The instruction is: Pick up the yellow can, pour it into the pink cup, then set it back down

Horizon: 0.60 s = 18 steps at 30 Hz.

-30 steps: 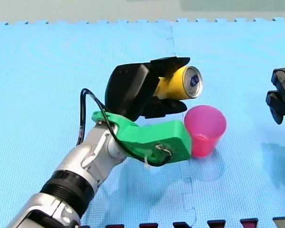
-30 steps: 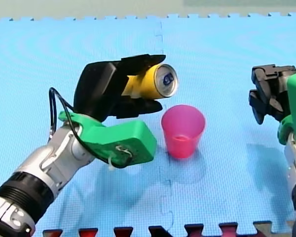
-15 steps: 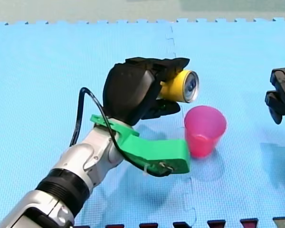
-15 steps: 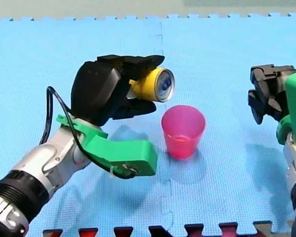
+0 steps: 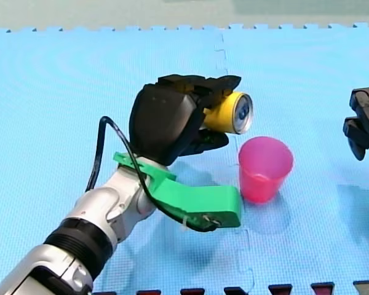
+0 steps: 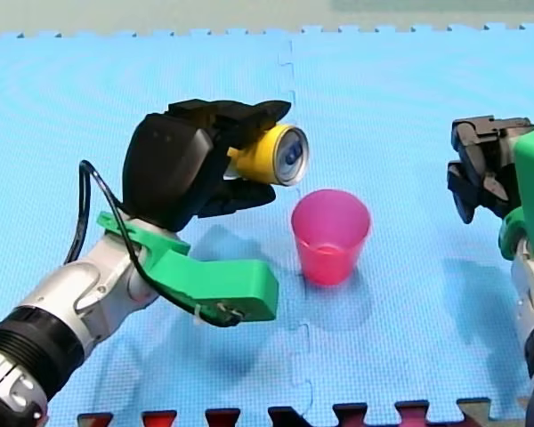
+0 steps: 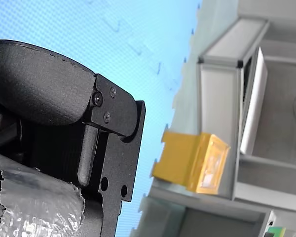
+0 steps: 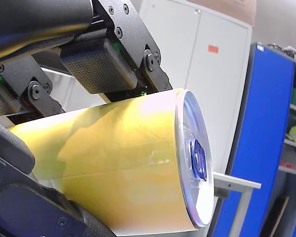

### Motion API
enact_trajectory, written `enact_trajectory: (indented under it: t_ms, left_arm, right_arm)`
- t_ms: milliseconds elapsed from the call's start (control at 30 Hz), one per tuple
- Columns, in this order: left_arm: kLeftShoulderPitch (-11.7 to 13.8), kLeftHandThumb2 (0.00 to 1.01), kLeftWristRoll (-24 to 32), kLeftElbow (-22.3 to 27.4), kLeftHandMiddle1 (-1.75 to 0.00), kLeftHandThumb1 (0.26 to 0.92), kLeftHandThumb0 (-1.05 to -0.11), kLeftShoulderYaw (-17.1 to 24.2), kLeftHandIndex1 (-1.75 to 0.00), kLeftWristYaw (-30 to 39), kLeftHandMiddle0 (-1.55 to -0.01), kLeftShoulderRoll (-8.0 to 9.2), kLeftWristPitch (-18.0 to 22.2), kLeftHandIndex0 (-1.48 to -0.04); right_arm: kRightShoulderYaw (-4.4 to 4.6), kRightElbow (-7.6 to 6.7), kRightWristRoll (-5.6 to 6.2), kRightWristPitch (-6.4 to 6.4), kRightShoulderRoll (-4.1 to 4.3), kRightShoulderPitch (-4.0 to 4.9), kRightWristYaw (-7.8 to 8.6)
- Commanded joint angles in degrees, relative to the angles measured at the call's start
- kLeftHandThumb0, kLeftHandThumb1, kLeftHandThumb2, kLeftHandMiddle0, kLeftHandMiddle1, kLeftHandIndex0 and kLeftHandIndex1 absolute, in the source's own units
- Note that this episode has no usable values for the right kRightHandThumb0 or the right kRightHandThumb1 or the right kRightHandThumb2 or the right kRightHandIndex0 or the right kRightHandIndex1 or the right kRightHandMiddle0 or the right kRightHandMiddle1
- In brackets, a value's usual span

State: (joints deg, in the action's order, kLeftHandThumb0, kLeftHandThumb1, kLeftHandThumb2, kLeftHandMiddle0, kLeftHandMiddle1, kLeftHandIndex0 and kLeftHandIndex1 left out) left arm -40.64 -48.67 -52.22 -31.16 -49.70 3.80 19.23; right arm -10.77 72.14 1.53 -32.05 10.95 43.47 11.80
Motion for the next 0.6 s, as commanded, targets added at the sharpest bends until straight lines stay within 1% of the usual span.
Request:
enact_trajectory:
  t_ms: [0, 333, 467, 567]
  left_arm:
    - [-0.85, 0.00, 0.05, -0.50, 0.00, 0.793, -0.368, -0.16, 0.00, -1.09, -1.30, 0.10, 0.42, -1.25]
    - [-1.32, 0.00, -0.74, -0.71, -0.01, 0.789, -0.369, -1.28, 0.00, -2.64, -1.32, 0.50, 0.46, -1.25]
    - [-1.51, 0.00, -1.99, -0.52, -0.03, 0.791, -0.353, -2.22, 0.00, -3.49, -1.37, 0.62, -0.82, -1.25]
    - [-1.68, 0.00, -2.83, -0.55, -0.02, 0.794, -0.352, -2.79, 0.00, -3.86, -1.37, 0.68, -1.84, -1.24]
  right_arm:
    - [-0.14, 0.07, 0.08, -0.13, 0.33, 0.28, -0.04]
    - [-0.13, -0.03, 0.04, -0.35, 0.23, 0.15, -0.22]
    - [-0.11, -0.04, 0.00, -0.43, 0.20, 0.10, -0.32]
    - [-0.04, -0.01, -0.07, -0.40, 0.23, 0.15, -0.45]
